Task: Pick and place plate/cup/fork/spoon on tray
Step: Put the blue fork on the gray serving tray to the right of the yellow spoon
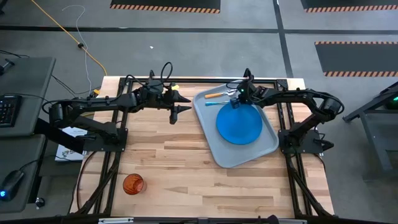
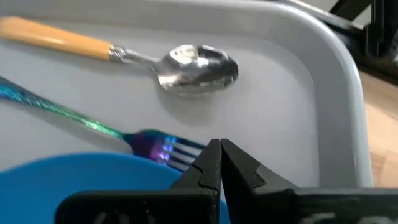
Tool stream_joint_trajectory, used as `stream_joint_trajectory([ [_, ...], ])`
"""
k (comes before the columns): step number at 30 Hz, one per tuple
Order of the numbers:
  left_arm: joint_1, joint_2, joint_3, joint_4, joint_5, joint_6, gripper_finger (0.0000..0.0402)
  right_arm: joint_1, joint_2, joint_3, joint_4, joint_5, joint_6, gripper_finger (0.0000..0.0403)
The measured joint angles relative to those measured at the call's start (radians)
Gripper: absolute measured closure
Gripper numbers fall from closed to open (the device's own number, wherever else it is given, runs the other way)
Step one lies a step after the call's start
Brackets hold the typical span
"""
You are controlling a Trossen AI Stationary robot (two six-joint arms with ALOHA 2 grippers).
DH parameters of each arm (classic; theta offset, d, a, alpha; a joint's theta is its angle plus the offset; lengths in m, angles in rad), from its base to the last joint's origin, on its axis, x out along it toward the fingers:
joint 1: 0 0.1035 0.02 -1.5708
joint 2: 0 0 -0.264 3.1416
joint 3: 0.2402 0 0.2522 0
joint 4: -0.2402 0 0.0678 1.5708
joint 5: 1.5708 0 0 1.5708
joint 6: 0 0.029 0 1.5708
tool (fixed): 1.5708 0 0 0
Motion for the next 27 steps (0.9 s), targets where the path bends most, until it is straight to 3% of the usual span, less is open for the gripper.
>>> stream_joint_trajectory([
  [7,0.0,0.0,0.0,0.0,0.0,0.0,0.0268,0.0,-0.01,0.0,-0.012,0.041,-0.047,0.0403],
  [14,0.0,0.0,0.0,-0.001,0.0,0.0,0.0268,0.0,-0.049,0.0,-0.158,0.011,-0.037,0.0403],
  [27,0.0,0.0,0.0,-0.007,0.0,-0.002,0.0268,0.002,-0.05,0.0,-0.168,-0.064,-0.017,0.0403],
])
